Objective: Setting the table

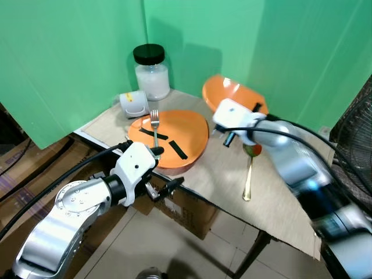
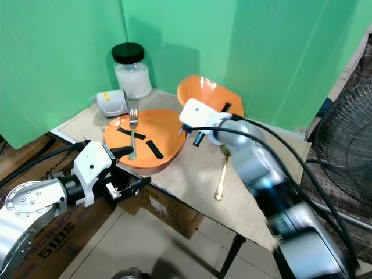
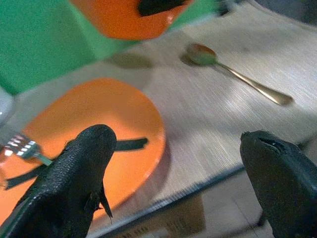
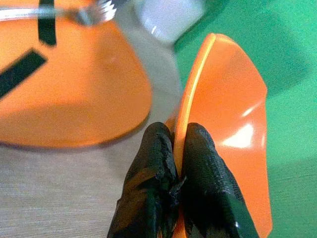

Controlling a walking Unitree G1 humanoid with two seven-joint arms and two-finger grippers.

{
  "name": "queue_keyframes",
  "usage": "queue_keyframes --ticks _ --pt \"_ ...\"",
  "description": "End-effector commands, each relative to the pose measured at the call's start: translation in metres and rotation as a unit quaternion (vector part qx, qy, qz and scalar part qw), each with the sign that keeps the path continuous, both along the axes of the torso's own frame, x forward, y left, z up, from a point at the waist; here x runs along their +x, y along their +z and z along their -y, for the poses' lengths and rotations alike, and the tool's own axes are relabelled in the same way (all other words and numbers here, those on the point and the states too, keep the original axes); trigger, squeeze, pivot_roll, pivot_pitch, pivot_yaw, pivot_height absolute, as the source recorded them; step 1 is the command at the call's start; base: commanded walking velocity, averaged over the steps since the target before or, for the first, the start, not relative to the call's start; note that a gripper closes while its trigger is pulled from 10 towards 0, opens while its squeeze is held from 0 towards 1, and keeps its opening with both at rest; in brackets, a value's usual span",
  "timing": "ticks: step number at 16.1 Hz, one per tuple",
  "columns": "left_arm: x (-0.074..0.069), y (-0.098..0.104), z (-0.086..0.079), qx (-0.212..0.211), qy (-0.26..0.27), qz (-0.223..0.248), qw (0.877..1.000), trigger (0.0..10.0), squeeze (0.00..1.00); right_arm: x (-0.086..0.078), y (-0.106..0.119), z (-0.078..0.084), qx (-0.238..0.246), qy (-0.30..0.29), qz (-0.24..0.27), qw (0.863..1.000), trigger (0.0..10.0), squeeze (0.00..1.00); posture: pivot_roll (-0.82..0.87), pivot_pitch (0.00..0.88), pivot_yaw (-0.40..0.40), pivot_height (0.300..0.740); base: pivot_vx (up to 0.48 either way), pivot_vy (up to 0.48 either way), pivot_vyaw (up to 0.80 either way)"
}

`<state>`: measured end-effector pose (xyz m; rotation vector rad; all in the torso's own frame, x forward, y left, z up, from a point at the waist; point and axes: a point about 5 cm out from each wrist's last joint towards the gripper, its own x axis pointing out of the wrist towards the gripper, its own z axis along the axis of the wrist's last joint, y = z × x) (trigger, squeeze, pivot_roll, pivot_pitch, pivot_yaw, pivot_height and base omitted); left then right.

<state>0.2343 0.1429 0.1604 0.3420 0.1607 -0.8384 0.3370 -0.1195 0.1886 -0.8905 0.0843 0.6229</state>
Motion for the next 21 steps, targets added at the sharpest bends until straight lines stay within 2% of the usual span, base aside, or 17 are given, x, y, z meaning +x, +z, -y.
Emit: queue_keyframes --ticks 1,3,5,6,7,9,15,19,21 --pt "0.006 0.004 -0.002 0.001 0.017 0.021 1.000 10.0 0.00 -0.008 0.022 -0.004 0.034 0.021 0.055 0.998 0.0 0.00 0.11 0.000 0.064 0.740 0.000 0.000 0.00" --pt "0.011 0.011 -0.001 -0.010 0.048 0.054 0.997 10.0 0.00 -0.025 0.026 -0.007 0.097 0.032 0.093 0.990 0.0 0.00 0.12 0.000 0.062 0.740 0.000 0.000 0.00" --pt "0.014 0.012 0.001 -0.016 0.080 0.070 0.994 10.0 0.00 -0.037 0.022 -0.004 0.143 0.014 0.107 0.984 0.0 0.00 0.13 0.000 0.054 0.740 0.000 0.000 0.00" --pt "0.016 0.014 0.003 -0.032 0.104 0.076 0.991 10.0 0.00 -0.046 0.017 -0.003 0.166 -0.008 0.121 0.979 4.8 0.00 0.13 0.000 0.055 0.740 0.000 0.000 0.00" --pt "0.017 0.014 0.003 -0.035 0.108 0.076 0.991 10.0 0.00 -0.047 0.015 -0.002 0.168 -0.020 0.125 0.978 10.0 0.00 0.13 0.000 0.056 0.740 0.000 0.000 0.00" --pt "0.014 0.012 0.001 -0.036 0.118 0.072 0.990 10.0 0.00 -0.053 0.002 0.001 0.198 -0.060 0.116 0.972 10.0 0.00 0.13 0.000 0.061 0.740 0.000 0.000 0.00" --pt "0.016 0.011 -0.005 -0.032 0.148 0.078 0.985 10.0 0.00 -0.060 -0.001 -0.001 0.285 -0.077 0.090 0.951 10.0 0.00 0.13 0.000 0.038 0.740 0.000 0.000 0.00" --pt "0.017 0.010 -0.007 -0.033 0.156 0.080 0.984 10.0 0.00 -0.061 -0.002 -0.002 0.286 -0.069 0.083 0.952 10.0 0.00 0.13 0.000 0.029 0.740 0.000 0.000 0.00" --pt "0.017 0.010 -0.007 -0.034 0.160 0.081 0.983 10.0 0.00 -0.062 -0.001 -0.004 0.284 -0.063 0.082 0.953 10.0 0.00 0.13 0.000 0.025 0.740 -0.343 0.000 0.00"
